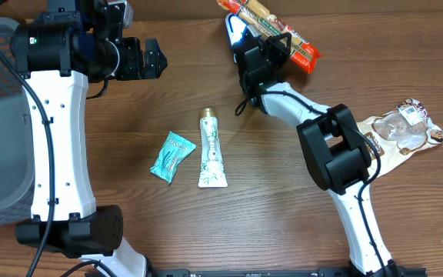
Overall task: Scan the item barcode
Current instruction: 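Lift the spaghetti package and hold it against the white scanner, then carry the spaghetti package to the right side and release it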
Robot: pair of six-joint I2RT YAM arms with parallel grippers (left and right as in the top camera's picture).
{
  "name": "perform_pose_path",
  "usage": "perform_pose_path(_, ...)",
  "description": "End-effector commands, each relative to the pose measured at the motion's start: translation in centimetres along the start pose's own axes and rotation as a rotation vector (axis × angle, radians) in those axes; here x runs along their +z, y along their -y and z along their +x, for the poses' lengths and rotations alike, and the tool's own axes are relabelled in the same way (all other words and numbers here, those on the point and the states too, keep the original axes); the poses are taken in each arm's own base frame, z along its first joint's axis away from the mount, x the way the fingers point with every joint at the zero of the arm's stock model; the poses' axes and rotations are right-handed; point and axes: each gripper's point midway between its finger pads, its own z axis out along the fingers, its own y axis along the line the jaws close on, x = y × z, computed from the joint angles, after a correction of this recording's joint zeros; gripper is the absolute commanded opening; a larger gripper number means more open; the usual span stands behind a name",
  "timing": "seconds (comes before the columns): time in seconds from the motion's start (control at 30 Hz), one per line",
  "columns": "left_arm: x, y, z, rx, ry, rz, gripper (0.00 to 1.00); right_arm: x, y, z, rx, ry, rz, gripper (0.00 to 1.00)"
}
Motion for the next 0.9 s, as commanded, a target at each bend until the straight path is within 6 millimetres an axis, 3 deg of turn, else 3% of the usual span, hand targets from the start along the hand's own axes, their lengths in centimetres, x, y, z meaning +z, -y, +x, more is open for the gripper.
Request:
perform_pose_path(0.0, 0.0, 0.0, -0.1, 0.023, 0.002, -0.002, 1.00, -5.3, 9.9, -2.8, 0.215, 0.051, 0.097, 0.03)
perform_pose_path(0.13, 0.0, 0.0, -0.1, 0.023, 0.001, -0.002, 0.99, -9.7, 14.2, -2.5, 0.277, 0.084, 0.035, 0.03)
perform_pose_path(0.2, 0.0, 0.0, -0.1, 0.023, 0.001, -0.002, 1.00, -11.9, 15.0, -1.8, 0.300, 0.104, -0.047, 0.03)
perform_pose_path(0.3, 0.0, 0.0, -0.1, 0.023, 0.001, -0.002, 1.00, -15.0, 15.1, -0.1, 0.395, 0.129, -0.262, 0.04)
perform_pose_path(0.43, 0.0, 0.0, -0.1, 0.023, 0.001, -0.002, 1.00, -19.4, 14.1, 2.3, 0.549, 0.149, -0.715, 0.04)
perform_pose_path(0.53, 0.0, 0.0, -0.1, 0.023, 0.001, -0.002, 1.00, -21.5, 14.7, 4.8, 0.673, 0.116, -1.027, 0.04)
perform_pose_path(0.6, 0.0, 0.0, -0.1, 0.023, 0.001, -0.002, 0.99, -21.7, 15.5, 6.6, 0.742, 0.094, -1.188, 0.04)
perform_pose_path(0.67, 0.0, 0.0, -0.1, 0.023, 0.001, -0.002, 1.00, -20.5, 16.2, 8.3, 0.816, 0.059, -1.274, 0.04)
perform_pose_path(0.77, 0.0, 0.0, -0.1, 0.023, 0.001, -0.002, 1.00, -16.7, 16.6, 11.5, 0.982, -0.095, -1.261, 0.04)
perform_pose_path(0.87, 0.0, 0.0, -0.1, 0.023, 0.001, -0.002, 1.00, -12.8, 15.7, 15.2, 1.150, -0.265, -1.211, 0.04)
